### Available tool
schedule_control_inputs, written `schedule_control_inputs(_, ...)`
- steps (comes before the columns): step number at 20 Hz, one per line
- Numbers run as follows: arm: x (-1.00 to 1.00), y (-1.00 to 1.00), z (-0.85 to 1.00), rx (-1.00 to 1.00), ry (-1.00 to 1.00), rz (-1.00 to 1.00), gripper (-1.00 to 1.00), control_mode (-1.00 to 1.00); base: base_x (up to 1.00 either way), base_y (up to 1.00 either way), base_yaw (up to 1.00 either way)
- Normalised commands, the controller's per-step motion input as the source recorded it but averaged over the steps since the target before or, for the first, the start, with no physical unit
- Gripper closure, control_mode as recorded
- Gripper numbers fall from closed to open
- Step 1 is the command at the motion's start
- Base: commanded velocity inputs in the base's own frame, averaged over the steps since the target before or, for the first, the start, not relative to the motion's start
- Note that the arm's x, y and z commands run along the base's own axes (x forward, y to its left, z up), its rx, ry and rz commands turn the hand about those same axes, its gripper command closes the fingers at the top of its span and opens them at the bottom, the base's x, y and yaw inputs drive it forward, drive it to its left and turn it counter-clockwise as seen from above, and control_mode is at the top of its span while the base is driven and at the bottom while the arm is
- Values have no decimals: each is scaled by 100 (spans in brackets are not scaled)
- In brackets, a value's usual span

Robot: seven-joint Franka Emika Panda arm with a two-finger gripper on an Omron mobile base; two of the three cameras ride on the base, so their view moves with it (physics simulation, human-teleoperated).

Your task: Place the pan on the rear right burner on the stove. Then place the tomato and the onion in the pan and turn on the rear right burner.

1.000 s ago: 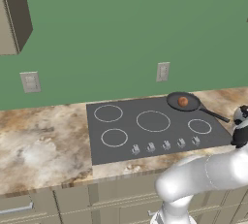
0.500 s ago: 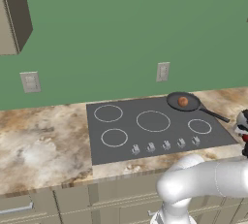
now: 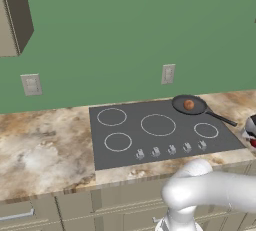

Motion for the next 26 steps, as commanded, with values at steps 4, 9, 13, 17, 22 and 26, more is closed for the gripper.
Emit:
schedule_control_inputs(4,0,0,-16,0,0,0,100,-100,0,0,0)
schedule_control_inputs(9,0,0,-6,0,0,0,100,-100,0,0,0)
schedule_control_inputs(13,0,0,0,0,0,0,100,-100,0,0,0)
schedule_control_inputs(17,13,0,19,0,0,0,100,-100,0,0,0)
schedule_control_inputs(22,0,0,46,0,0,0,100,-100,0,0,0)
schedule_control_inputs(26,0,0,53,0,0,0,100,-100,0,0,0)
